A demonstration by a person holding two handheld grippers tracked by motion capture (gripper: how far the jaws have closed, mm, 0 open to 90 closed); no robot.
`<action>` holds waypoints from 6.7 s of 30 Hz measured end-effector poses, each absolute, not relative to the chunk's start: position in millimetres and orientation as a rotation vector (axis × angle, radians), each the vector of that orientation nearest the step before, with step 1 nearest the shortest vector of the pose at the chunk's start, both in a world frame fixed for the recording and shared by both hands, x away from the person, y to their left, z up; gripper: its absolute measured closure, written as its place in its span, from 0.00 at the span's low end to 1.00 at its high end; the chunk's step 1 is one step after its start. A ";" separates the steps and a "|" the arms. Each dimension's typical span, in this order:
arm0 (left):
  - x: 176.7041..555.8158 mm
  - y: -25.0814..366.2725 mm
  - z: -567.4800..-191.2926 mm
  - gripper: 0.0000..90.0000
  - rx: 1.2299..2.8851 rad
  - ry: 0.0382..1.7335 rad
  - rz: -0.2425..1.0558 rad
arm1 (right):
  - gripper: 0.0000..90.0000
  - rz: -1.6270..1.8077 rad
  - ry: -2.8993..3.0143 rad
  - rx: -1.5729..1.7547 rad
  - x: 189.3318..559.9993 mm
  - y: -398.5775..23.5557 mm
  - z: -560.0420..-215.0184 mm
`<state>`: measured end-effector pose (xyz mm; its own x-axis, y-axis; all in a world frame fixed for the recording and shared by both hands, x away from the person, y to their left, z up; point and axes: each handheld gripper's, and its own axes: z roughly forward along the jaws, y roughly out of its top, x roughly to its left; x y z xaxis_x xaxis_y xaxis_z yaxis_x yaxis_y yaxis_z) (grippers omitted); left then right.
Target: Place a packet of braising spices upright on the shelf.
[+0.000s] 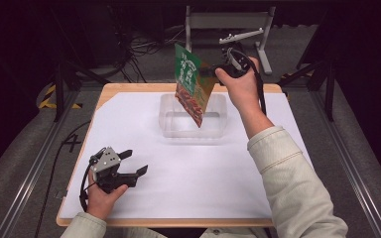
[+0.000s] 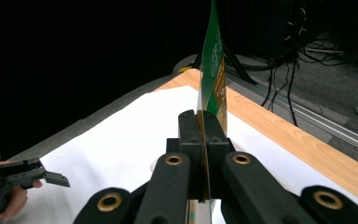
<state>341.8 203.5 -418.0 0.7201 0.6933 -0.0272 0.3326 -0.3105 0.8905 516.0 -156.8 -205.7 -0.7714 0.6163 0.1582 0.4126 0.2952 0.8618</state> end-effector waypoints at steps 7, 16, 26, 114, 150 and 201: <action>341.4 203.4 -418.0 0.24 1.914 0.791 0.440 | 1.00 1.476 2.352 0.975 523.6 -155.6 -213.3; 341.5 203.9 -418.1 0.24 1.913 0.790 0.439 | 1.00 1.441 2.365 0.988 530.9 -147.2 -223.6; 341.8 204.6 -418.3 0.24 1.912 0.791 0.438 | 1.00 1.376 2.393 0.989 536.2 -136.7 -234.8; 353.1 194.4 -416.2 0.24 1.927 0.757 0.426 | 0.57 1.590 2.193 0.891 445.5 -234.3 -227.7; 347.1 211.9 -406.0 0.23 1.872 0.734 0.437 | 0.35 1.583 2.153 0.607 376.4 -307.6 -296.7; 350.9 213.1 -414.6 0.23 1.887 0.725 0.379 | 0.31 1.422 2.234 0.876 362.1 -319.0 -440.4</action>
